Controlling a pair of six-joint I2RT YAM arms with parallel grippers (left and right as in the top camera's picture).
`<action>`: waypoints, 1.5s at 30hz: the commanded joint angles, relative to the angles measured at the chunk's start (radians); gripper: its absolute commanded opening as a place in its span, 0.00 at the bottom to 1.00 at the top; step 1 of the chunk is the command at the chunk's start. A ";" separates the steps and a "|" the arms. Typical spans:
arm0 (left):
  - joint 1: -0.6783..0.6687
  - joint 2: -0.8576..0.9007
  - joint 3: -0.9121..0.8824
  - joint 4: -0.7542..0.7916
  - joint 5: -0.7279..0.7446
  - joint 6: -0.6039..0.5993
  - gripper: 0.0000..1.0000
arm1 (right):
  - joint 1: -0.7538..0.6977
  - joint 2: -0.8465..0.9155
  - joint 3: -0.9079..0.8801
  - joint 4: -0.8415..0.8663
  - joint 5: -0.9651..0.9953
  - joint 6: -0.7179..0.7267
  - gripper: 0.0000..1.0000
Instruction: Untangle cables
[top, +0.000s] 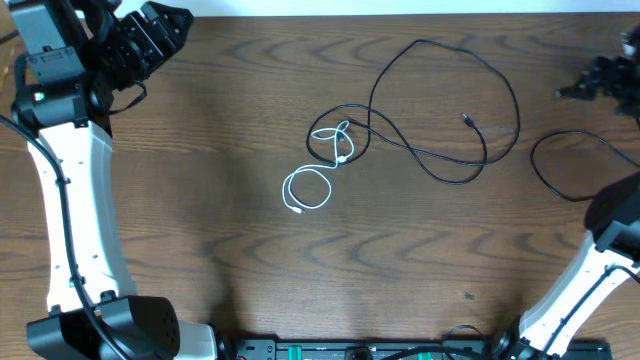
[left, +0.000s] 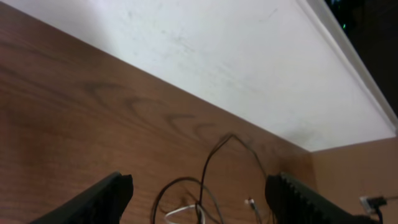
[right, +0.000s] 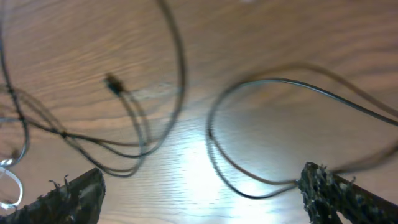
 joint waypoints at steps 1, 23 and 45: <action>-0.016 0.006 0.002 -0.021 -0.009 0.072 0.74 | 0.063 -0.025 0.009 -0.004 -0.019 -0.005 0.98; -0.080 0.054 0.002 -0.051 -0.028 0.140 0.74 | 0.127 -0.024 -0.511 0.213 0.113 0.184 0.65; -0.080 0.054 0.002 -0.051 -0.035 0.140 0.74 | 0.128 -0.024 -0.673 0.269 0.311 0.004 0.70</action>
